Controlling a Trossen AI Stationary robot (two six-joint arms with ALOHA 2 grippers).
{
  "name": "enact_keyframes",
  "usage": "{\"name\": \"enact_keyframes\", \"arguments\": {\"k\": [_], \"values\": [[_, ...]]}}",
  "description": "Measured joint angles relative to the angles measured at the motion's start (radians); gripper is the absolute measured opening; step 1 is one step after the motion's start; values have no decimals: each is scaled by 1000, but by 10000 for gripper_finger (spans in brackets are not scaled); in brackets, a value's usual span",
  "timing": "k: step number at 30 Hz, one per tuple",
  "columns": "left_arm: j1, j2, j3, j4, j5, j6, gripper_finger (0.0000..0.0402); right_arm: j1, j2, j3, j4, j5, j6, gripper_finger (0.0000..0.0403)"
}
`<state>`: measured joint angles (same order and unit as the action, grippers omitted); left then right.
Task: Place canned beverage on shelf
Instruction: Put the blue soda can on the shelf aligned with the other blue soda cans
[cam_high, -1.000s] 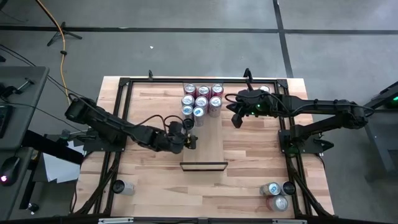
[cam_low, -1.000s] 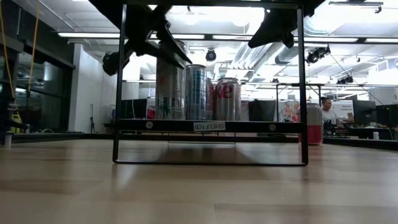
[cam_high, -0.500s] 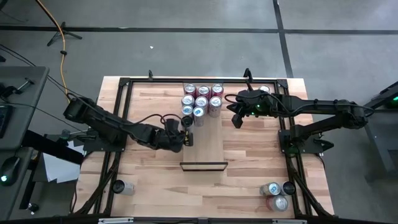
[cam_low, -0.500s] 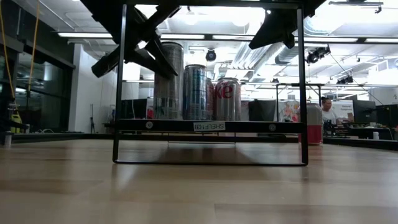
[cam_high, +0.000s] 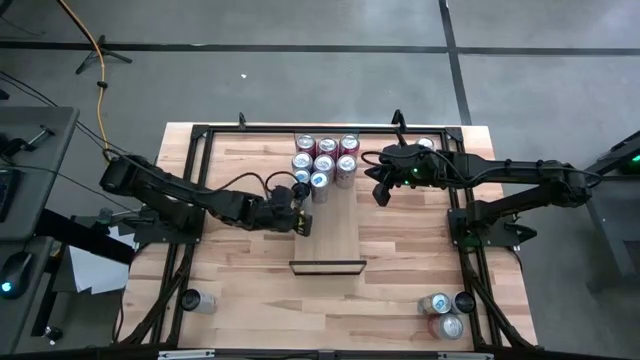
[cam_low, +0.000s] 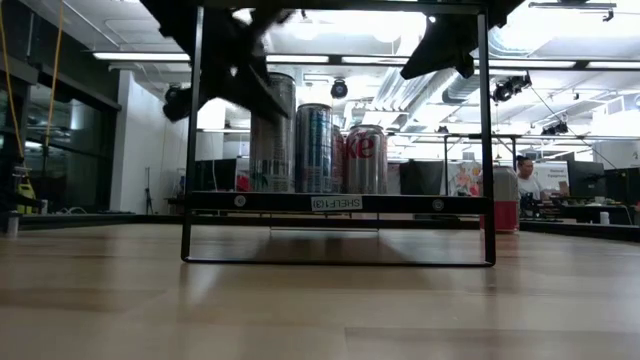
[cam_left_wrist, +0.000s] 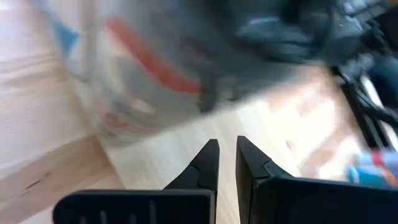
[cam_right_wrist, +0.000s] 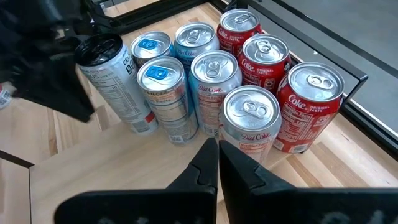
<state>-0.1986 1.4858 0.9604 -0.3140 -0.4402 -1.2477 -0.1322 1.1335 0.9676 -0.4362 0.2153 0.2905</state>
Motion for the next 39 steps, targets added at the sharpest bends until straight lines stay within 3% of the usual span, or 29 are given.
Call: {"name": "enact_keyframes", "arguments": {"k": [7,13,17,23,28,39], "values": [[3,-201,0,34,42,343,0,0,0,0,10,-11,1,1],[38,-454,1,64,2,759,0,0,0,0,109,-104,0,1],[101,-587,-38,113,30,940,0,0,0,0,194,-147,0,1],[230,-763,-256,368,205,973,0,2,0,0,266,-166,0,1],[303,-829,-427,597,336,965,0,2,0,0,287,-166,-2,1],[338,-829,-473,628,404,980,0,2,0,0,284,-166,-3,1]]}}
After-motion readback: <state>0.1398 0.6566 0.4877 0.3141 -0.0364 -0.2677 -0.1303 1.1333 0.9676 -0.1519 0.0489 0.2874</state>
